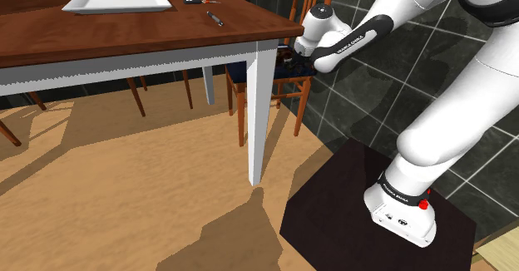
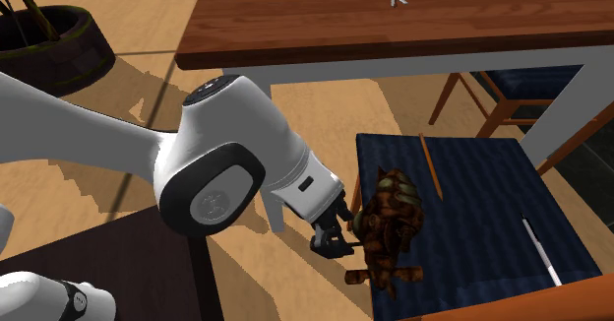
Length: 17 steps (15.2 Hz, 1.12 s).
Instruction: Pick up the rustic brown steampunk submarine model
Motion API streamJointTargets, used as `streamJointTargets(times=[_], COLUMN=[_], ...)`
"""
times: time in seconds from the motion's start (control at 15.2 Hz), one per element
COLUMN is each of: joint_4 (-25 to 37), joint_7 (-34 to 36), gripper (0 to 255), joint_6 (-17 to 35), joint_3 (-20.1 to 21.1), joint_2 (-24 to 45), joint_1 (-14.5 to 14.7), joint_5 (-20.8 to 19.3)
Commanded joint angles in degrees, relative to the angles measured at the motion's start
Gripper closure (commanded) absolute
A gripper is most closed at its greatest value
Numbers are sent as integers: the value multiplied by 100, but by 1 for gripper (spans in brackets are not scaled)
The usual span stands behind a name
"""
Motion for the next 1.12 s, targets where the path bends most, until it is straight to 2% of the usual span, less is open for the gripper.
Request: streamJointTargets(times=[0.0, 0.26, 1.06], joint_4=[0, 9, 330], joint_7=[2, 6, -889], gripper=[255, 255, 255], joint_6=[0, 3, -780], joint_3=[-2, -1, -57], joint_2=[0, 12, -531], joint_1=[-2, -3, 206], joint_5=[0, -5, 919])
